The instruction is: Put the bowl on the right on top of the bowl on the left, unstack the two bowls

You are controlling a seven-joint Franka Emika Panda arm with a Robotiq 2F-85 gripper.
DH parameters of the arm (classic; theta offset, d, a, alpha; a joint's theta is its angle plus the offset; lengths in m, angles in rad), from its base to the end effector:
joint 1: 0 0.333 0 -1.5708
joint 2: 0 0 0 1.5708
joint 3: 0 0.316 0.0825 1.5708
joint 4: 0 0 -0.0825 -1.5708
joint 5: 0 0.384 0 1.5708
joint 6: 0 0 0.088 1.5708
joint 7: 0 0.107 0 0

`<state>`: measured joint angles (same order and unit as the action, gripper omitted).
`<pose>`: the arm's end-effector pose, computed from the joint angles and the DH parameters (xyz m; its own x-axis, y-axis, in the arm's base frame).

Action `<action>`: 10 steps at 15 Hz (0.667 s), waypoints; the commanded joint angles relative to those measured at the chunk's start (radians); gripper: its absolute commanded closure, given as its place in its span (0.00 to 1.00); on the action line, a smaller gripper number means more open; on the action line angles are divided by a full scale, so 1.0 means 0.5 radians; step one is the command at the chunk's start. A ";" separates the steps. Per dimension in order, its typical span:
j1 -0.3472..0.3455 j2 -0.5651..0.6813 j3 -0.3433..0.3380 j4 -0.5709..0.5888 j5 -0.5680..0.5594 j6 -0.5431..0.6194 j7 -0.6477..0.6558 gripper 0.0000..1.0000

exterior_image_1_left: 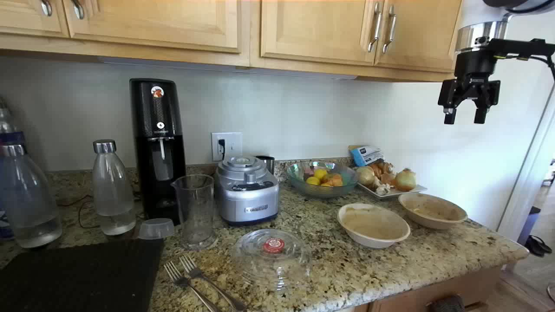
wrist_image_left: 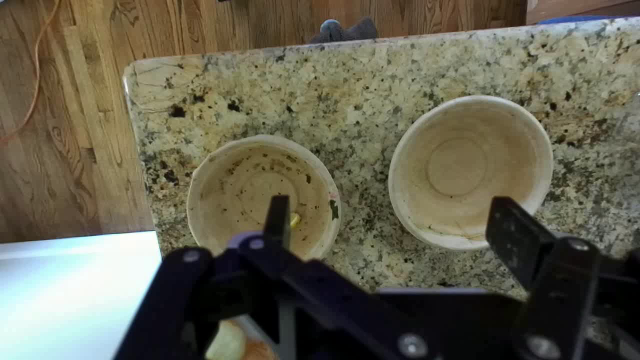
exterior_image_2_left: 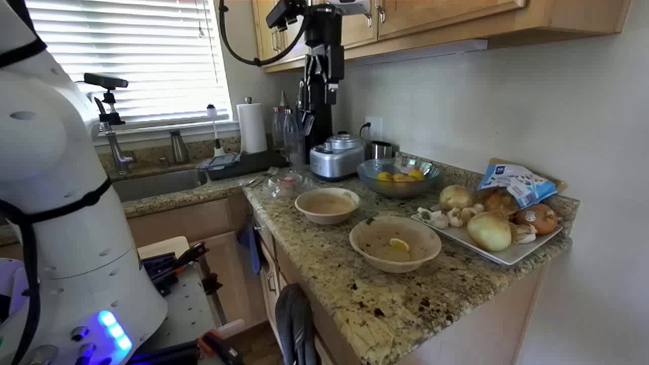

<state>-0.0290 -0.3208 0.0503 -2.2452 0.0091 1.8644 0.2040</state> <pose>0.4488 0.0116 0.4910 0.9805 -0.1878 -0.0576 -0.1869 -0.9822 0.0194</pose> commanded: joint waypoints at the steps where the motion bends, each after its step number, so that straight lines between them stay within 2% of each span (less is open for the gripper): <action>1: 0.011 0.002 -0.010 0.004 -0.003 -0.005 0.002 0.00; 8: 0.011 0.004 -0.011 0.004 -0.003 -0.004 0.002 0.00; 10: 0.021 -0.059 -0.048 -0.067 0.036 0.082 -0.135 0.00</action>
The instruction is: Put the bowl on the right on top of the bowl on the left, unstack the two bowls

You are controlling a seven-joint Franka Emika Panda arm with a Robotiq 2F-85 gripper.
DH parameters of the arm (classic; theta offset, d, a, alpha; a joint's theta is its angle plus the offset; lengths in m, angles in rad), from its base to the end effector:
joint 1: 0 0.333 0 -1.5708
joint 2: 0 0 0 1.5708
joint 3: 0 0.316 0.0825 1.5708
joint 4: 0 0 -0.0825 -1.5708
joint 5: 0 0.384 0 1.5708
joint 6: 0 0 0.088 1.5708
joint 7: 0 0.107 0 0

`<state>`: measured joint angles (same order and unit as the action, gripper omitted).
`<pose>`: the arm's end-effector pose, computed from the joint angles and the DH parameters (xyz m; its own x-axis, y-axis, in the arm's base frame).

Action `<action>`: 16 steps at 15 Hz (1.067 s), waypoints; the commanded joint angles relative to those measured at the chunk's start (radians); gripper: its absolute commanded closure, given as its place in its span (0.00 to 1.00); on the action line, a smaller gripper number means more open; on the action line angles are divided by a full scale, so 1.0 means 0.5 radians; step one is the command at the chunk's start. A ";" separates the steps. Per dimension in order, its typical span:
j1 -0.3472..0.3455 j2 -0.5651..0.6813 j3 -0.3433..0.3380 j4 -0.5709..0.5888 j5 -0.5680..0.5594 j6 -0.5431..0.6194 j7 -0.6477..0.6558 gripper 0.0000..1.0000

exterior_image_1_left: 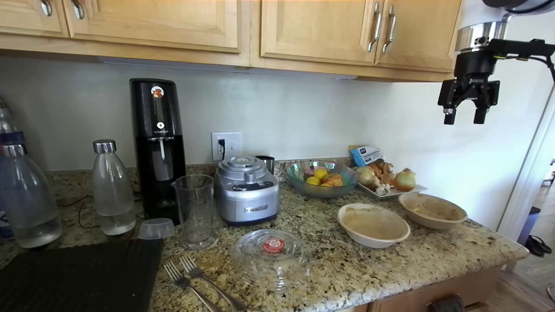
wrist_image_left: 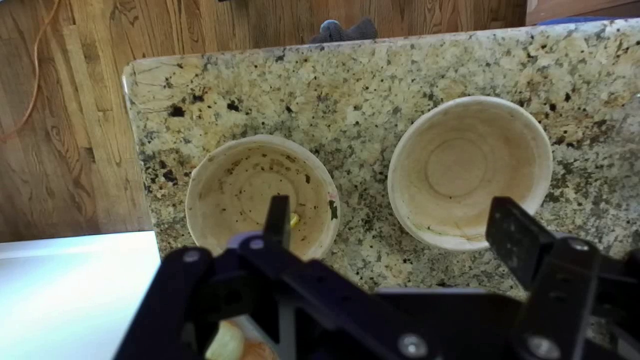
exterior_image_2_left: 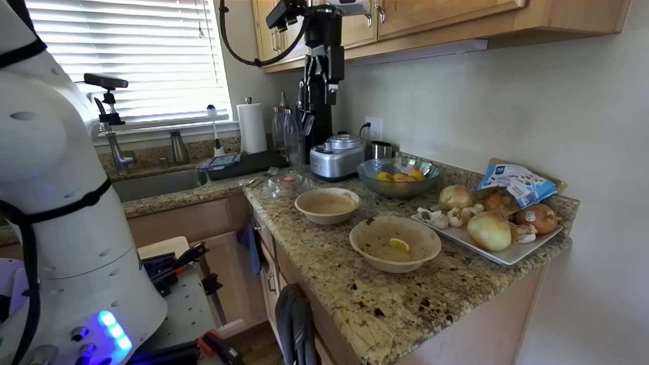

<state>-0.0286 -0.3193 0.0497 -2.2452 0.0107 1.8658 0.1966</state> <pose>0.4492 0.0116 0.4905 0.9817 -0.1811 -0.0581 -0.1804 -0.9834 0.0172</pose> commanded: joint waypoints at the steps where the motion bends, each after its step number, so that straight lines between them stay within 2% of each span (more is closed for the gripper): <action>1: 0.010 -0.094 -0.064 -0.119 0.015 0.166 -0.174 0.00; 6: -0.038 -0.097 -0.220 -0.294 0.023 0.511 -0.465 0.00; 11: -0.102 0.098 -0.379 -0.448 0.033 0.871 -0.684 0.00; 16: -0.118 0.348 -0.433 -0.490 0.074 1.149 -0.836 0.00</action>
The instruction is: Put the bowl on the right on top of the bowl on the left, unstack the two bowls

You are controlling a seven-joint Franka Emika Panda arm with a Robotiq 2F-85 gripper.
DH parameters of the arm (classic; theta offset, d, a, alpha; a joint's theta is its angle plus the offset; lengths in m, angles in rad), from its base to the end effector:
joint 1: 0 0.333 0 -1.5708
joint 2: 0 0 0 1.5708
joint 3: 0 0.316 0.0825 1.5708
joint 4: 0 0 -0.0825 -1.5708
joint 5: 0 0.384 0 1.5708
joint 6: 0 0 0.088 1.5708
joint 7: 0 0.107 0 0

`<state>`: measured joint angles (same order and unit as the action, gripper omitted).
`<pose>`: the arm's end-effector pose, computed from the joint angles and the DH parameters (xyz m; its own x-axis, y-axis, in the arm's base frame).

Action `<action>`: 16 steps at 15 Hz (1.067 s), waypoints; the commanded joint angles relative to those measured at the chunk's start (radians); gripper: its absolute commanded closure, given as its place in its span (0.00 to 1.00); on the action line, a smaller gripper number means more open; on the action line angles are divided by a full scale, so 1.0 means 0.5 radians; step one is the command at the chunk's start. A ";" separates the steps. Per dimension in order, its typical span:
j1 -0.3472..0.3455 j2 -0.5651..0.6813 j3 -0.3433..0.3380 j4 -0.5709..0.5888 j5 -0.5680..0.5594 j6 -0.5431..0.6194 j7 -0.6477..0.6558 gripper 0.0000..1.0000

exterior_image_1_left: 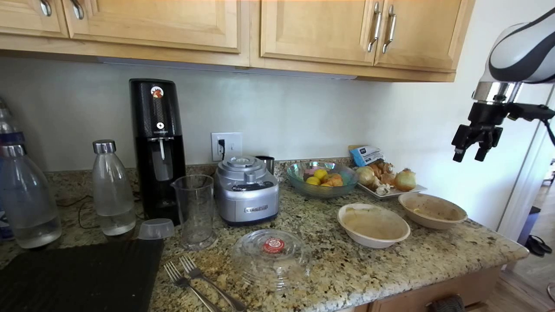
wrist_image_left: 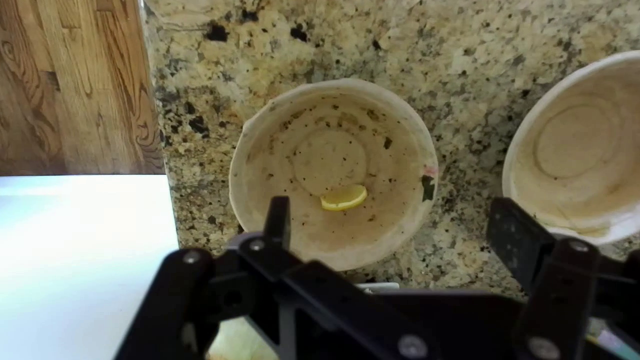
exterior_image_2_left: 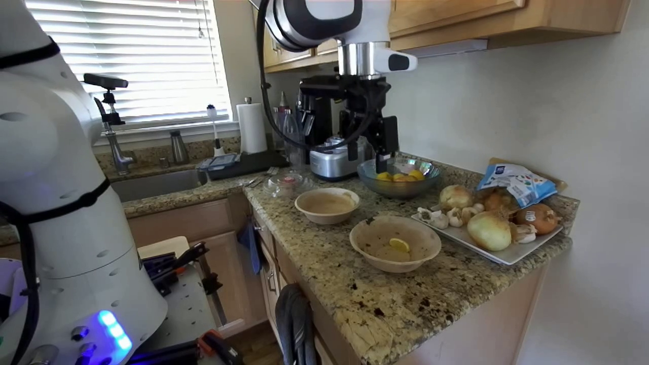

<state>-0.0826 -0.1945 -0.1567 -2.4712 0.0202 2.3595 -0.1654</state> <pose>0.4492 -0.1092 0.3722 0.9925 -0.0869 0.0862 -0.0844 -0.9959 -0.0317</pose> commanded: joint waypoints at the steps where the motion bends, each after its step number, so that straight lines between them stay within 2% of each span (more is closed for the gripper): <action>1: -0.011 0.135 -0.017 -0.036 0.061 0.188 -0.122 0.00; 11: -0.019 0.183 0.018 -0.002 0.017 0.149 -0.054 0.00; 16: -0.046 0.385 -0.049 0.136 0.202 0.203 -0.353 0.00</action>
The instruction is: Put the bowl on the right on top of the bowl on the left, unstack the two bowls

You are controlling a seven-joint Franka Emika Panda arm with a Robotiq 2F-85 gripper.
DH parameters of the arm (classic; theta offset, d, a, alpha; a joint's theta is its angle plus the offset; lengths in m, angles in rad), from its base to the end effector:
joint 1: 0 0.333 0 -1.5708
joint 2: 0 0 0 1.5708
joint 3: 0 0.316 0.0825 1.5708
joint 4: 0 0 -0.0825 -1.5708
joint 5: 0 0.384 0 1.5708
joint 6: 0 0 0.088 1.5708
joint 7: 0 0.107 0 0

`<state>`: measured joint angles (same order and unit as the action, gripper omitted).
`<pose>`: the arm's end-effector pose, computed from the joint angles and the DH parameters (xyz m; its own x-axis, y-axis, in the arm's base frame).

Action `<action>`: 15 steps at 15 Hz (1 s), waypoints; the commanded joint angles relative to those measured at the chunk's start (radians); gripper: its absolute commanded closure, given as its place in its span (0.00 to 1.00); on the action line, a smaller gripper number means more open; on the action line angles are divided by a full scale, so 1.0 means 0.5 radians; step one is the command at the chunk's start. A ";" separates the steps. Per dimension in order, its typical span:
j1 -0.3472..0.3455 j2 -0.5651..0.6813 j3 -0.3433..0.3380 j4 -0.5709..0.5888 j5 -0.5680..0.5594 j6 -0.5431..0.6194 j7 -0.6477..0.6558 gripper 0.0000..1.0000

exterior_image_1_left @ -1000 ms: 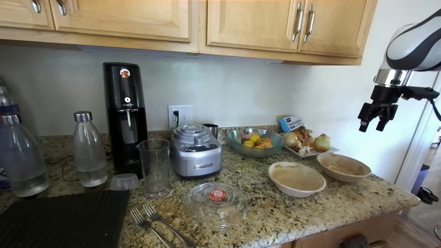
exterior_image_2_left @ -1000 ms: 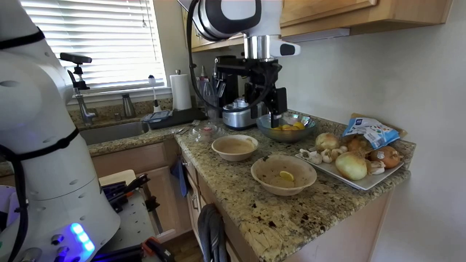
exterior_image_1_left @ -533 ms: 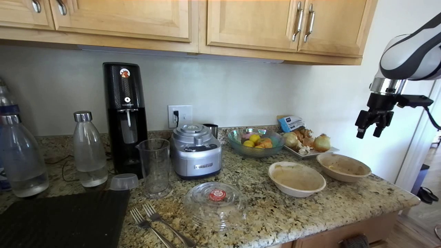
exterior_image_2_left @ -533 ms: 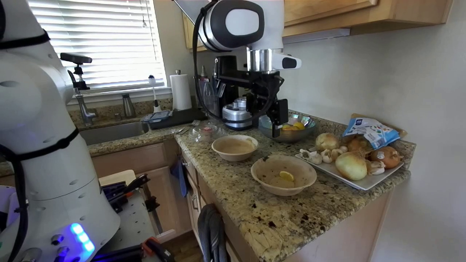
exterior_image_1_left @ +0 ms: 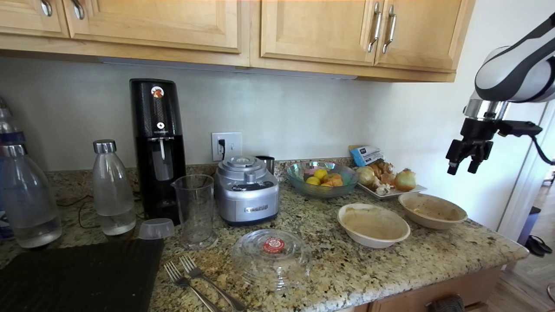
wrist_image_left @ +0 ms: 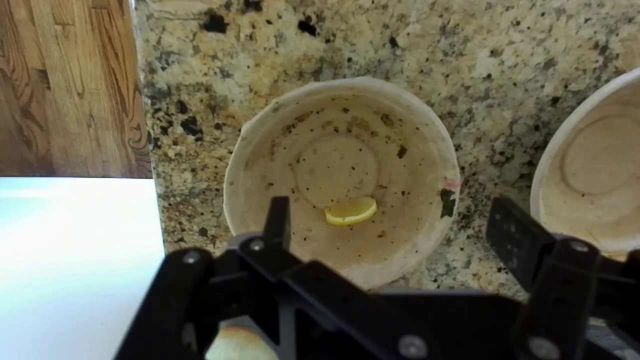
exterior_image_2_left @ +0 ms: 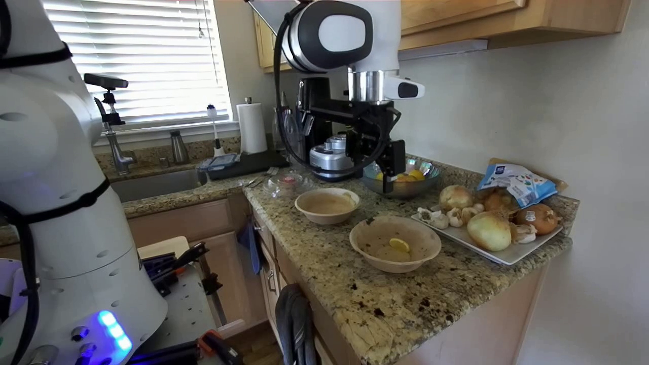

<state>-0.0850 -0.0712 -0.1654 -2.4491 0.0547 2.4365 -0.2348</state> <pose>0.4642 -0.1184 0.3316 0.9962 -0.0572 0.0663 -0.0549 -0.9979 -0.0350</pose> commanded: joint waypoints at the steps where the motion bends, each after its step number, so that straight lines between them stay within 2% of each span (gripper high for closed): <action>1: -0.060 0.197 -0.037 0.129 0.173 0.058 -0.273 0.00; 5: -0.161 0.411 -0.002 0.255 0.444 0.104 -0.732 0.00; 9: -0.295 0.618 0.073 0.389 0.596 0.107 -1.124 0.00; 15: -0.465 0.858 0.155 0.573 0.642 0.131 -1.405 0.00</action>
<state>-0.2616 0.3104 -0.1242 -2.2030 0.3488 2.4748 -0.8633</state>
